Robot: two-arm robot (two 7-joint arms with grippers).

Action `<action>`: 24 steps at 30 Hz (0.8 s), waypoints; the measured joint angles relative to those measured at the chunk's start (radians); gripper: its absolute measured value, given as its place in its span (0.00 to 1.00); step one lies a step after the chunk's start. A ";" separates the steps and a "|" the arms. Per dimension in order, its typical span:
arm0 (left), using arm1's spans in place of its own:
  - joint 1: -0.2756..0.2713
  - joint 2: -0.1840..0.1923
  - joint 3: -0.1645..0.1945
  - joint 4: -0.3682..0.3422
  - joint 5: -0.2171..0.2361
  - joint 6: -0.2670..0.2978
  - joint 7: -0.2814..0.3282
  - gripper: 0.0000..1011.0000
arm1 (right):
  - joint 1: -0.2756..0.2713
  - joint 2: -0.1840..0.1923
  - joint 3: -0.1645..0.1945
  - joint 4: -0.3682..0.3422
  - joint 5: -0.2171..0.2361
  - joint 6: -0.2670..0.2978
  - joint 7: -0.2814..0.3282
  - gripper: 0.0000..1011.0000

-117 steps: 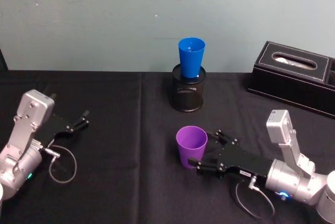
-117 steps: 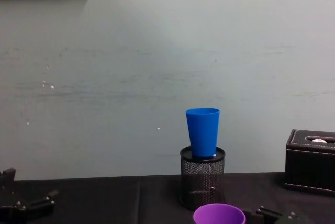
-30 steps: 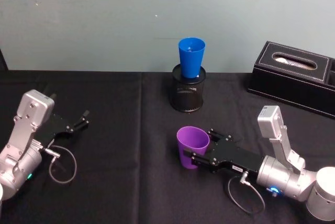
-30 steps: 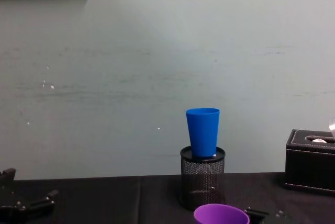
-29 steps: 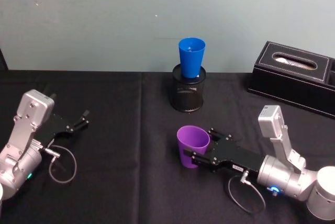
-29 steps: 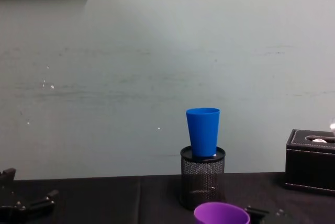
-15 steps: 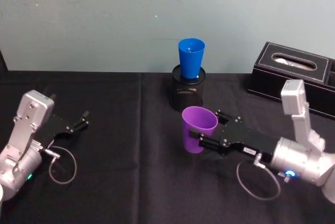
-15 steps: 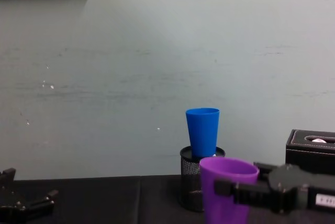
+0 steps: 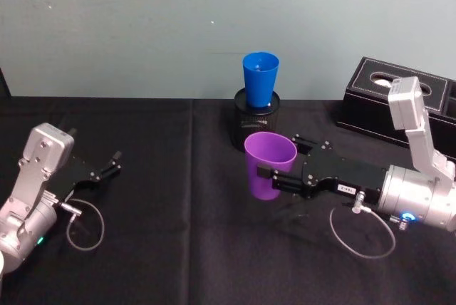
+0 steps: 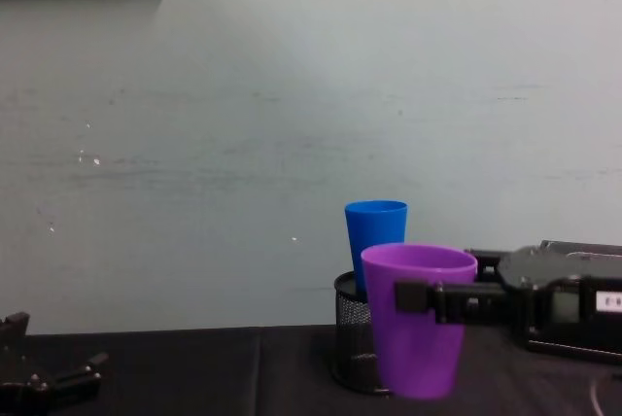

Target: Pick up one cup with a gripper and tap it against the other cup.

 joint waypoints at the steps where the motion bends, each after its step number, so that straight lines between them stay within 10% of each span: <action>1: 0.000 0.000 0.000 0.000 0.000 0.000 0.000 1.00 | 0.002 0.002 -0.001 -0.004 0.003 0.005 -0.002 0.72; 24: 0.000 0.000 0.000 0.000 0.000 0.000 0.000 1.00 | 0.026 0.016 -0.023 -0.021 0.013 0.034 -0.021 0.72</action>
